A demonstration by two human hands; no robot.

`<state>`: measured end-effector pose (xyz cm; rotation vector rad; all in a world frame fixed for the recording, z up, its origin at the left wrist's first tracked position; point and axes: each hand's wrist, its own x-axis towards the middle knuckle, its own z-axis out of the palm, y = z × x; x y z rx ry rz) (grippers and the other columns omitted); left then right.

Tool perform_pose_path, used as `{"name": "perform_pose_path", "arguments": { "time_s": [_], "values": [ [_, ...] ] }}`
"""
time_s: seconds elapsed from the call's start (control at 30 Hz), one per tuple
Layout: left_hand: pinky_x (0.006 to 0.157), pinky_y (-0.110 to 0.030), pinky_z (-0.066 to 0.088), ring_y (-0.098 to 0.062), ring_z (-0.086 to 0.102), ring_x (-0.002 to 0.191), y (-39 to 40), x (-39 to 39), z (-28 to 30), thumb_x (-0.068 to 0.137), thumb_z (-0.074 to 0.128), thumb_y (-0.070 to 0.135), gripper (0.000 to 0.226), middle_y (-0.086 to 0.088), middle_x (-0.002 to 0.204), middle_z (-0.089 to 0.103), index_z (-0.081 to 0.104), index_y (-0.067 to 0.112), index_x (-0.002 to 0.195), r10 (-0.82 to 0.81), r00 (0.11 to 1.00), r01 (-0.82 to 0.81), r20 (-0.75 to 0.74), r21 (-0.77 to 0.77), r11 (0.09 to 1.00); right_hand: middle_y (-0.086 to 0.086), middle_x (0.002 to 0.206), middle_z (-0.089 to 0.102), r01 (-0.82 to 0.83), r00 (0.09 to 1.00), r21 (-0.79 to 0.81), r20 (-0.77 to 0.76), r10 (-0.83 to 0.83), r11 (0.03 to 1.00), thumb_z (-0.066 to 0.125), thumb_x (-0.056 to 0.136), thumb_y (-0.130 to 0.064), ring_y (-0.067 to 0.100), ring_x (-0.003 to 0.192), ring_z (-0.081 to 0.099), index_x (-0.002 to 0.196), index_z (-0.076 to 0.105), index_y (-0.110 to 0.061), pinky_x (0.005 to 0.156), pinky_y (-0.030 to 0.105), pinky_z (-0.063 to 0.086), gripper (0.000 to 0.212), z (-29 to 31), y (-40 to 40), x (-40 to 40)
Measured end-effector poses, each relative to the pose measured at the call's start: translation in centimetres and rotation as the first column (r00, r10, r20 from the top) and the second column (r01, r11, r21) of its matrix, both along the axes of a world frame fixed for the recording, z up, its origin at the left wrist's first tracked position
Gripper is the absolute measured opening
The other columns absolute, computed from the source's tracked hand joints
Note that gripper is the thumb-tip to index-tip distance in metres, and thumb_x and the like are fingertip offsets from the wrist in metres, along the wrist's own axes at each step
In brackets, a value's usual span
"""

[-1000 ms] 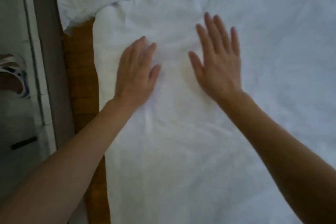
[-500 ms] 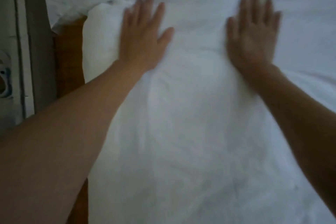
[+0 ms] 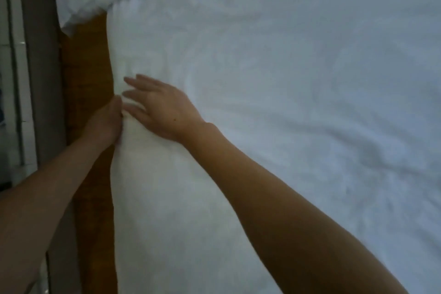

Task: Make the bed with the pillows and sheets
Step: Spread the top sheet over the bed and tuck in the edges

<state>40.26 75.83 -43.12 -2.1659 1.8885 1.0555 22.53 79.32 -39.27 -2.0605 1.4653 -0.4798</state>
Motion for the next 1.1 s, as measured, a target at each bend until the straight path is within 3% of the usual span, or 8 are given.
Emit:
{"name": "perform_pose_path", "arguments": {
  "time_s": [0.1, 0.2, 0.33, 0.43, 0.57, 0.77, 0.9, 1.1],
  "values": [
    [0.105, -0.053, 0.037, -0.045, 0.047, 0.122, 2.9, 1.2, 0.6, 0.098, 0.021, 0.045, 0.062, -0.029, 0.133, 0.050, 0.049, -0.001, 0.128, 0.331, 0.943, -0.326, 0.029, -0.119, 0.938, 0.011, 0.129, 0.062, 0.483, 0.866, -0.187, 0.248, -0.435, 0.856, 0.057, 0.093, -0.024, 0.026, 0.124, 0.054, 0.115, 0.068, -0.007, 0.103, 0.034, 0.040, 0.030, 1.7, 5.4, -6.3],
    [0.109, -0.048, 0.034, -0.036, 0.045, 0.127, 7.5, -0.2, 2.6, 0.094, 0.030, 0.044, 0.058, -0.019, 0.138, 0.049, 0.044, 0.009, 0.138, 0.394, 0.917, -0.384, -0.056, -0.383, 0.840, 0.012, 0.138, 0.053, 0.652, 0.747, -0.241, 0.046, -0.663, 0.718, 0.048, 0.097, -0.029, 0.029, 0.133, 0.043, 0.125, 0.061, -0.008, 0.110, 0.044, 0.035, 0.038, 1.2, 13.1, -17.6],
    [0.117, -0.040, 0.019, -0.038, 0.030, 0.140, 15.8, -6.4, 5.4, 0.099, 0.042, 0.026, 0.051, -0.025, 0.150, 0.033, 0.038, 0.000, 0.143, -0.099, 0.995, 0.072, -0.013, -0.599, 0.798, 0.013, 0.152, 0.034, 0.825, 0.463, -0.200, -0.298, -0.835, 0.529, 0.033, 0.099, -0.039, 0.031, 0.144, 0.025, 0.141, 0.044, -0.008, 0.117, 0.046, 0.019, 0.053, 1.8, 24.7, -31.0],
    [0.118, -0.047, 0.017, -0.041, 0.027, 0.142, 22.4, -12.4, 5.5, 0.099, 0.041, 0.027, 0.052, -0.028, 0.153, 0.027, 0.037, 0.003, 0.144, -0.462, 0.887, 0.381, 0.023, -0.601, 0.702, 0.010, 0.159, 0.020, 0.927, 0.295, -0.092, -0.423, -0.857, 0.364, 0.025, 0.096, -0.043, 0.028, 0.147, 0.013, 0.150, 0.030, -0.011, 0.118, 0.046, 0.010, 0.062, 2.0, 30.5, -34.4],
    [0.116, -0.051, 0.023, -0.036, 0.029, 0.142, 29.6, -15.5, 3.3, 0.095, 0.043, 0.033, 0.053, -0.020, 0.154, 0.032, 0.044, 0.014, 0.145, -0.679, 0.724, 0.636, 0.124, -0.502, 0.586, 0.011, 0.159, 0.015, 0.851, 0.458, -0.009, -0.477, -0.750, 0.526, 0.015, 0.093, -0.046, 0.029, 0.147, 0.012, 0.152, 0.022, -0.013, 0.118, 0.048, 0.008, 0.068, -1.1, 32.0, -26.2],
    [0.115, -0.052, 0.017, -0.042, 0.023, 0.143, 33.6, -3.1, 3.0, 0.098, 0.030, 0.041, 0.061, -0.024, 0.155, 0.025, 0.028, 0.009, 0.151, -0.195, 0.935, 0.288, 0.295, -0.317, 0.903, 0.007, 0.157, 0.026, 0.222, 0.917, 0.007, -0.342, -0.206, 0.975, 0.026, 0.097, -0.043, 0.028, 0.146, 0.019, 0.148, 0.035, -0.023, 0.117, 0.045, 0.006, 0.055, -2.1, 32.9, -3.3],
    [0.107, -0.055, 0.033, -0.047, 0.038, 0.132, 36.7, 2.6, 4.1, 0.100, 0.015, 0.053, 0.066, -0.026, 0.152, 0.030, 0.013, 0.016, 0.154, 0.095, 0.971, -0.086, 0.218, -0.049, 0.995, 0.003, 0.160, 0.018, -0.101, 0.915, 0.116, -0.378, 0.138, 0.988, 0.015, 0.099, -0.042, 0.025, 0.147, 0.009, 0.151, 0.027, -0.022, 0.117, 0.042, -0.001, 0.057, -1.4, 37.1, 6.1],
    [0.104, -0.059, 0.036, -0.043, 0.047, 0.124, 37.3, 5.9, 4.3, 0.091, 0.023, 0.063, 0.066, -0.021, 0.143, 0.045, 0.035, 0.024, 0.142, 0.408, 0.910, -0.409, 0.075, -0.008, 0.912, 0.002, 0.159, 0.020, -0.383, 0.841, 0.040, -0.398, 0.367, 0.923, 0.025, 0.103, -0.045, 0.019, 0.147, 0.015, 0.152, 0.022, -0.018, 0.117, 0.038, 0.007, 0.056, 1.7, 38.7, 6.7]
  ]
}}
